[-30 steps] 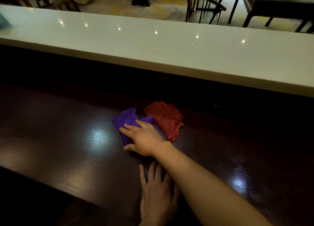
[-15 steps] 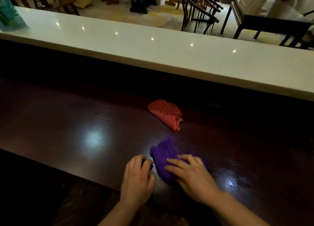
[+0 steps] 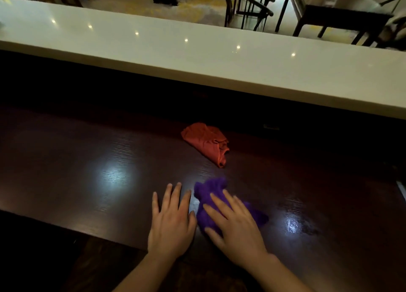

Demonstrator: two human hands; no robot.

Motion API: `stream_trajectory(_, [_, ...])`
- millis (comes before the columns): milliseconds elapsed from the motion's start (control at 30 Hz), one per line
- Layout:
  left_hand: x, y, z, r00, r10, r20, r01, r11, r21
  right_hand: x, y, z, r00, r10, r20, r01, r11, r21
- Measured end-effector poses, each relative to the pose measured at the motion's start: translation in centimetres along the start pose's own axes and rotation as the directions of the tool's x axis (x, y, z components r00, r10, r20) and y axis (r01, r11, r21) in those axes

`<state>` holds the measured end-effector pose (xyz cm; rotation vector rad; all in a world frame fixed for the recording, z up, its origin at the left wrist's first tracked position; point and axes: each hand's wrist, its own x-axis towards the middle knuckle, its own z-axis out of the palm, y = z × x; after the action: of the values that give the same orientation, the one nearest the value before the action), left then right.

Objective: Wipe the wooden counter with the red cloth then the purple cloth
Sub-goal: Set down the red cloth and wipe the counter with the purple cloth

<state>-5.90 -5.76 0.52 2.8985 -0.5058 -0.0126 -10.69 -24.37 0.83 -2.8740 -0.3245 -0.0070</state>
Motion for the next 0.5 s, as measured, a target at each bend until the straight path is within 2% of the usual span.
stream_trajectory(100, [0.1, 0.0, 0.4, 1.000, -0.008, -0.022, 0.008, 1.000, 0.000, 1.0, 3.5, -0.3, 1.000, -0.010, -0.015, 0.010, 0.999, -0.047])
stream_trajectory(200, [0.1, 0.1, 0.2, 1.000, -0.004, -0.010, 0.004, 1.000, 0.014, 5.5, 4.7, -1.6, 0.975, 0.210, -0.073, -0.213, 0.977, -0.026])
stream_trajectory(267, [0.1, 0.2, 0.0, 1.000, 0.009, 0.021, -0.010, 0.999, 0.033, 6.3, 4.0, -1.5, 0.958, 0.275, -0.079, -0.278, 0.960, -0.025])
stream_trajectory(333, [0.0, 0.3, -0.1, 0.998, 0.040, 0.043, -0.042, 0.998, 0.043, 4.3, 2.8, -0.8, 0.972, 0.225, -0.063, -0.227, 0.974, -0.027])
stream_trajectory(433, [0.0, 0.3, -0.2, 0.996, 0.065, 0.056, -0.067, 0.997, 0.042, -0.1, 1.6, 0.1, 0.999, 0.036, -0.007, -0.036, 0.999, -0.027])
stream_trajectory(500, [-0.1, 0.2, 0.0, 0.996, 0.068, 0.058, -0.070, 0.997, 0.038, 0.1, 3.2, -0.2, 1.000, 0.001, -0.016, -0.002, 0.999, -0.045])
